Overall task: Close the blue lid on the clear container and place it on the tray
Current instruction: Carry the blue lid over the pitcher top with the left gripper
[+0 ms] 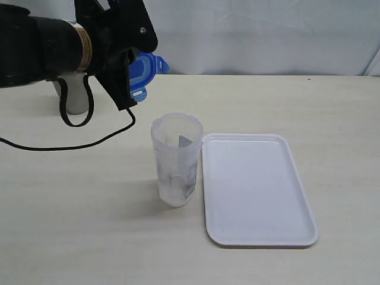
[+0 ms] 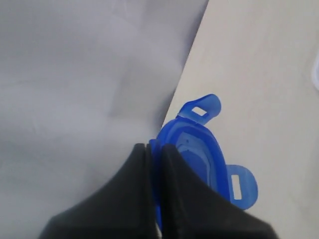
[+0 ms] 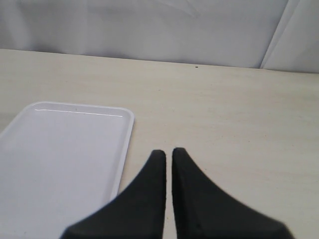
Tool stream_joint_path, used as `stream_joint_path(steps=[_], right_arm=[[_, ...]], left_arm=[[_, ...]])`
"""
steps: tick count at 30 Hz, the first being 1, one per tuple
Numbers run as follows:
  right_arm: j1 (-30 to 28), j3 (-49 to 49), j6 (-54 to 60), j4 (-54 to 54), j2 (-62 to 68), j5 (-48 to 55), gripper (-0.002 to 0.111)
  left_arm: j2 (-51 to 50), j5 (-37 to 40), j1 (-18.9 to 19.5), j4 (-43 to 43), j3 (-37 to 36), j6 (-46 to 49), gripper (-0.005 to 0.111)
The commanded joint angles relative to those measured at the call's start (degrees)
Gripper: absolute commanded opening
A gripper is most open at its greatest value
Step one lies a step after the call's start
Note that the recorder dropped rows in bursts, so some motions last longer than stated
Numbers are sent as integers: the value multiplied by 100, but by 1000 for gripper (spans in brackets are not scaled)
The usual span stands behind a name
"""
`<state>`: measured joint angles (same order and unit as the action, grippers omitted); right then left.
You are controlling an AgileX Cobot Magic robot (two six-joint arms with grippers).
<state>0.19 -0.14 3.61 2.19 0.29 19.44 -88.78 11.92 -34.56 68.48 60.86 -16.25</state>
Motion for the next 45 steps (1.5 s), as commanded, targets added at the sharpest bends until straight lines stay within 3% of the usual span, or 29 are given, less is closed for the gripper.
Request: stream_joint_path(steps=[1,11,15,21,28,33,39,45], right_arm=[[-36,14,4,-3,-29,9,4],[-36,14,4,-3,-29,9,4],[-36,14,4,-3,-29,9,4],[-36,14,4,-3,-29,9,4],[-36,14,4,-3,-29,9,4],[-36,14,4,-3,-29,9,4],[-36,14,4,-3,-29,9,4],[-36,14,4,-3,-29,9,4]], left_arm=[[246,-92,-153,-8,47,-295,0],[248,311,-1018,747,47,-323,0],[248,977,-1226,1224,47,-462,0],[248,2272,-1413,2591,47,-1782,0],[110,2474,-1491,2785,-127,-1860,0],[-254,3507,-1750,3147,-478,-2163,0],[-337,3531,-1848,3147,-478,-2665,0],[-325,3552,-2363,3147,-478,-2690,0]])
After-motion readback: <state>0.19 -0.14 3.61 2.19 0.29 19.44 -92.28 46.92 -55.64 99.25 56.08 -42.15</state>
